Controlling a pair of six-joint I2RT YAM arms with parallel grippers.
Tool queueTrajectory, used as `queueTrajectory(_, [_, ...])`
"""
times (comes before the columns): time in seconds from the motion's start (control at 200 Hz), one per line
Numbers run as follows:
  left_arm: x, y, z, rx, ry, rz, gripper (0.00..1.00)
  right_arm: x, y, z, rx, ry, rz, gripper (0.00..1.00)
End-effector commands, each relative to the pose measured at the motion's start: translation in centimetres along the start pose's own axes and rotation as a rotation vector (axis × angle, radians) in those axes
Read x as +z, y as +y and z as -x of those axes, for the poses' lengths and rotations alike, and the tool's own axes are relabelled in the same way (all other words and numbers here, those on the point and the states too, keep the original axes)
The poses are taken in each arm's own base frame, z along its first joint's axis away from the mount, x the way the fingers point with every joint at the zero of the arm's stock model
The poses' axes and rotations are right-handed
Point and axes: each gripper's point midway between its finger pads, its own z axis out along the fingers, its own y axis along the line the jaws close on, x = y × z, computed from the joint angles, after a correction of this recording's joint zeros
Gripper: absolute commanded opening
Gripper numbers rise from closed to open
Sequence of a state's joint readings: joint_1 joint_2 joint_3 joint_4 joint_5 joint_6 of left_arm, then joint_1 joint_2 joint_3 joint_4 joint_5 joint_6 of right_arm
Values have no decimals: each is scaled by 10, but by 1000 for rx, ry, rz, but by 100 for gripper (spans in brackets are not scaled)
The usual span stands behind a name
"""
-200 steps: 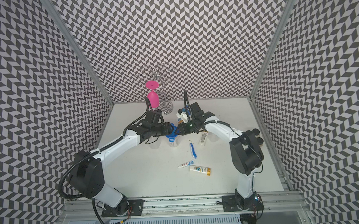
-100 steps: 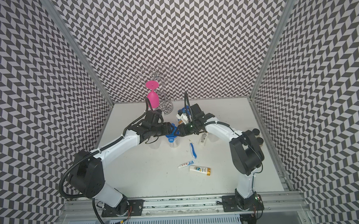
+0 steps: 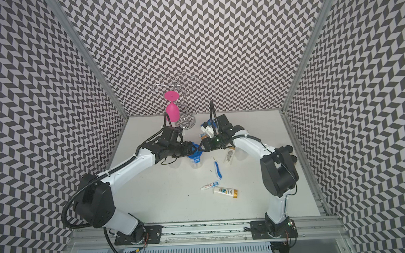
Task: Pack away toiletry kits
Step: Close the fastener on the container.
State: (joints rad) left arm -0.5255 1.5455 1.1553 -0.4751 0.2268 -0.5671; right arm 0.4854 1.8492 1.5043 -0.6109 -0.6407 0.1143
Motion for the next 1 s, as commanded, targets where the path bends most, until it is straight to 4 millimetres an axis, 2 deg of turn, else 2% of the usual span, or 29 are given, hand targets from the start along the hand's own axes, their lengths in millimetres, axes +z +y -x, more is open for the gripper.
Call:
queueTrajectory(0.0, [-9, 16, -18, -8, 68, 43, 71, -15, -4, 17, -90, -13, -82, 56])
queueTrajectory(0.1, [-18, 19, -8, 18, 54, 39, 73, -31, -2, 7, -114, 2, -132, 57])
queueTrajectory(0.19, [-23, 17, 4, 75, 55, 46, 73, -37, 6, -14, -101, 18, -102, 57])
queueTrajectory(0.275, [-29, 13, 21, 177, 46, 71, 72, -29, 17, -41, -82, 56, -56, 55])
queueTrajectory(0.376, [-30, 5, 41, 292, 20, 72, 73, -18, 29, -61, -62, 77, 4, 54])
queueTrajectory(0.496, [-26, -15, 52, 389, 11, 2, 74, -8, 37, -65, -31, 65, 84, 55])
queueTrajectory(0.581, [-17, -17, 52, 398, 32, -14, 74, -1, 37, -66, -18, 66, 109, 55])
queueTrajectory(0.726, [-2, -23, 43, 386, 49, -86, 74, 7, 33, -60, -4, 54, 114, 55])
queueTrajectory(0.831, [7, -27, 36, 386, 71, -107, 73, 9, 39, -55, 7, 29, 163, 55])
queueTrajectory(0.992, [12, -24, 26, 381, 98, -117, 70, 16, 25, -59, 26, 48, 120, 54])
